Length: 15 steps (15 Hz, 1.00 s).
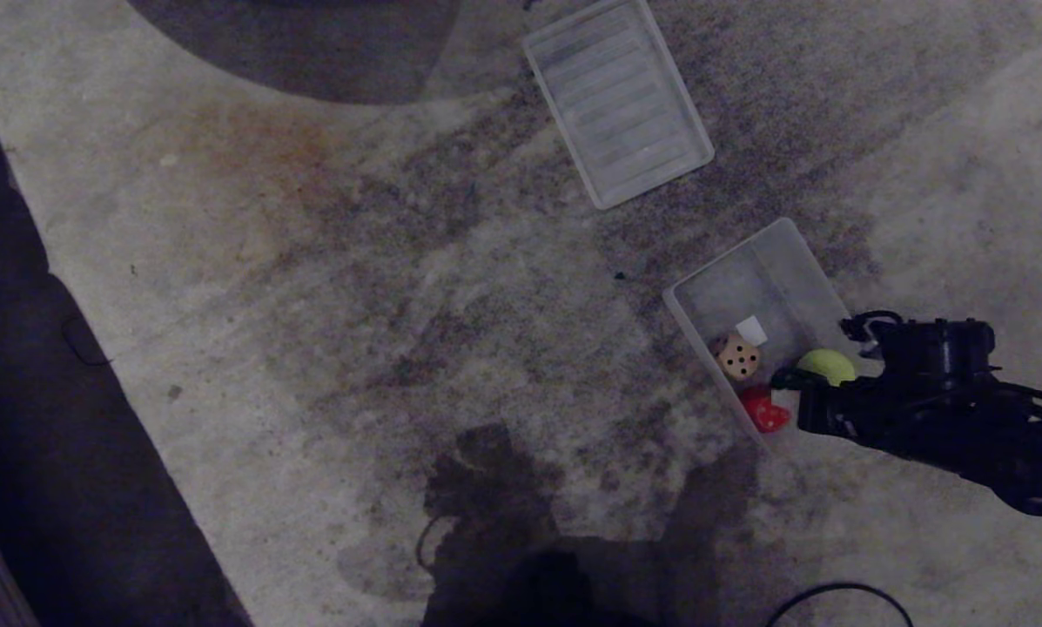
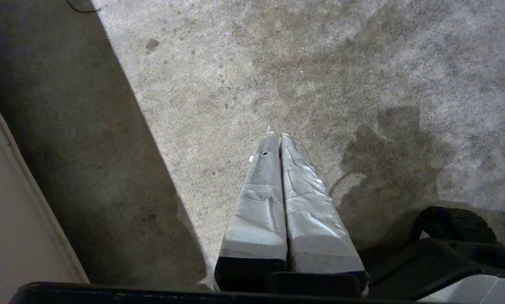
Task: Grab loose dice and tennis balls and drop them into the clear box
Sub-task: Put the toys in the box
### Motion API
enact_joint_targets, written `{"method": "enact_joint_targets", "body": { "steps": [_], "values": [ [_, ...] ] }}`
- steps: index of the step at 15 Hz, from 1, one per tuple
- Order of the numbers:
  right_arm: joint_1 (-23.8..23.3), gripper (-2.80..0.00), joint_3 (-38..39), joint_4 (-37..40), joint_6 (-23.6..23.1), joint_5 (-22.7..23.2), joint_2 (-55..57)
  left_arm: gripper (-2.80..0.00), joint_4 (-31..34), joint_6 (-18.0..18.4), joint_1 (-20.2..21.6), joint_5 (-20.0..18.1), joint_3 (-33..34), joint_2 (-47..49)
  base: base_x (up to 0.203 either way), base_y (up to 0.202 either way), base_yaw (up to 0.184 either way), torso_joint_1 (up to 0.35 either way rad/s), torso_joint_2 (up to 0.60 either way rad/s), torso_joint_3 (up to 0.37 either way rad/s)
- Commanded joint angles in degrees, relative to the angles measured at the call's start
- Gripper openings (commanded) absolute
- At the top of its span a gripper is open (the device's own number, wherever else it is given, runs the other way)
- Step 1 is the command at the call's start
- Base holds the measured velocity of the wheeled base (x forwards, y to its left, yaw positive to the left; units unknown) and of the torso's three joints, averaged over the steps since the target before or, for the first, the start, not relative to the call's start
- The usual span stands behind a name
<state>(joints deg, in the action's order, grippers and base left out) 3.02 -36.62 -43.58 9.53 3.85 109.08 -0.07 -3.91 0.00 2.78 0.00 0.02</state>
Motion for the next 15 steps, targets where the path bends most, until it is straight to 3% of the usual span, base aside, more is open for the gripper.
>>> {"method": "enact_joint_targets", "body": {
  "steps": [1, 6, 7, 11, 15],
  "values": [
    [0.0, -2.8, -1.5, -6.7, 0.0, -0.1, 6.1, -2.8, 0.0, 0.0, 0.0, 0.0, 0.0, 0.0, 0.0, 0.0, 0.0, 0.0, 0.0, 0.0],
    [-0.6, -2.8, -3.8, -9.3, -0.6, -0.3, 8.1, -2.8, 0.0, 0.0, 0.0, 0.0, 0.0, 0.0, 0.0, 0.0, 0.0, 0.0, 0.0, 0.0],
    [-0.7, 0.0, -4.1, -9.4, -0.6, -0.3, 7.9, -2.8, 0.0, 0.0, 0.0, 0.0, 0.0, 0.1, 0.0, 0.0, 0.0, 0.0, 0.0, 0.0],
    [-0.7, 0.0, -3.7, -12.0, -0.8, 0.0, 6.6, -2.8, 0.0, 0.0, 0.0, 0.0, 0.0, 0.0, 0.0, 0.0, 0.0, 0.0, 0.0, 0.0],
    [-0.7, 0.0, -0.1, -10.2, -4.4, 0.1, -0.2, -2.8, 0.0, 0.0, 0.0, 0.0, 0.0, 0.0, 0.0, 0.0, 0.0, 0.0, 0.0, 0.0]
  ]
}}
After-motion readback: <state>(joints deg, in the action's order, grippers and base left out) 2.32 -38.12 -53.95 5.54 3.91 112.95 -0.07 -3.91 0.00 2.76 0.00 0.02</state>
